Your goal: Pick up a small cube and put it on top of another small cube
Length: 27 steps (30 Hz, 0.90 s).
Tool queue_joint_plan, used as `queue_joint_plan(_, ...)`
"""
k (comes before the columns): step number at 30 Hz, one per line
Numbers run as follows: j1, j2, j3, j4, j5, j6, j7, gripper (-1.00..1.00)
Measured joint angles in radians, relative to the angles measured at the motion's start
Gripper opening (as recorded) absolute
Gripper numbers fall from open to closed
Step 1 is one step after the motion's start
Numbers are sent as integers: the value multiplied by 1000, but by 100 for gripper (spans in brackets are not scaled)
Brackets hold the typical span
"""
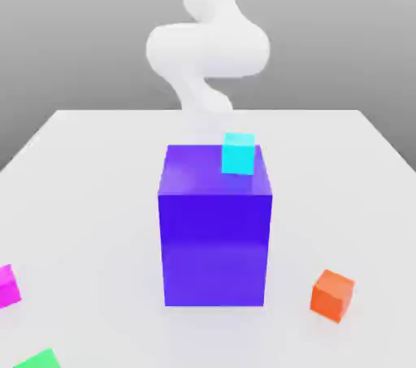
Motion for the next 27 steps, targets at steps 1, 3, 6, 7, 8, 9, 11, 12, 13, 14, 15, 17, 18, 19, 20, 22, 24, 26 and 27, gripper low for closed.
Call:
queue_joint_plan(1,-8,39,-17,-3,6,13,3,0)
queue_joint_plan(3,-22,113,-51,-9,17,39,8,0)
queue_joint_plan(6,-45,222,-100,-18,39,76,13,0)
queue_joint_plan(7,-53,258,-116,-21,47,88,14,0)
queue_joint_plan(8,-61,294,-132,-24,55,101,14,0)
queue_joint_plan(9,-69,330,-148,-27,64,113,14,0)
queue_joint_plan(11,-86,402,-179,-32,83,138,14,0)
queue_joint_plan(12,-95,439,-195,-35,93,150,13,0)
queue_joint_plan(13,-104,475,-210,-38,104,162,12,0)
queue_joint_plan(14,-113,511,-225,-41,115,174,11,0)
queue_joint_plan(15,-123,548,-239,-44,127,186,9,0)
queue_joint_plan(17,-150,621,-266,-49,151,210,5,0)
queue_joint_plan(18,-169,658,-277,-52,164,222,2,0)
queue_joint_plan(19,-190,695,-286,-55,176,234,0,0)
queue_joint_plan(20,-212,732,-292,-58,188,246,-2,0)
queue_joint_plan(22,-240,805,-302,-63,210,269,-5,0)
queue_joint_plan(24,-265,878,-315,-69,229,294,-5,0)
queue_joint_plan(26,-294,950,-330,-74,246,318,-5,0)
queue_joint_plan(27,-309,986,-339,-77,254,330,-3,0)
